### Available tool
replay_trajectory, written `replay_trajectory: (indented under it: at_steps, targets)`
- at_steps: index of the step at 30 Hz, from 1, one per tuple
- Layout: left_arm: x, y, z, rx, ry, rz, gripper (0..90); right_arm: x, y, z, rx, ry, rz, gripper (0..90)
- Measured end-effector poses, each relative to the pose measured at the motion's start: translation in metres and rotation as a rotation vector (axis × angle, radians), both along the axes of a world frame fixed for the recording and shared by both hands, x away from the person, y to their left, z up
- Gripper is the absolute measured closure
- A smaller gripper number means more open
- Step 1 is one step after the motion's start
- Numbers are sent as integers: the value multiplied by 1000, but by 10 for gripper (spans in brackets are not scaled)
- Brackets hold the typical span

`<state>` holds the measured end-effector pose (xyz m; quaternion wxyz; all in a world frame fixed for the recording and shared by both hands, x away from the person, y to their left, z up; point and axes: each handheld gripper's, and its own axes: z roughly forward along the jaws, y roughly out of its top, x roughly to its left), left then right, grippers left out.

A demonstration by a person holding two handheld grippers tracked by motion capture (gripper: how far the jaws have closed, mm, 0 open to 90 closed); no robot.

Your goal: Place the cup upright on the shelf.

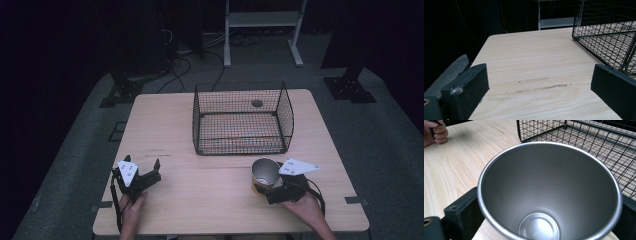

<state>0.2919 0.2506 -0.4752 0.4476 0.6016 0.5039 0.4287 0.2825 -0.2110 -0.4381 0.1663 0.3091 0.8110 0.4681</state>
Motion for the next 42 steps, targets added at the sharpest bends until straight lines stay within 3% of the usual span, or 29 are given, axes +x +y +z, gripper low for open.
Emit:
replay_trajectory:
  at_steps: [8,11,21,37,42]
  targets:
    - [0,0,0,-1,0,1,8,3,0,1,21,7,22,61]
    - [0,0,0,-2,0,1,8,3,-2,2,26,11,29,118]
    - [0,0,0,-4,-1,1,8,3,-1,4,18,15,32,126]
    - [0,0,0,-5,-1,1,8,26,-4,36,56,61,88,128]
    - [0,1,0,-6,0,1,8,35,-5,48,93,82,123,128]
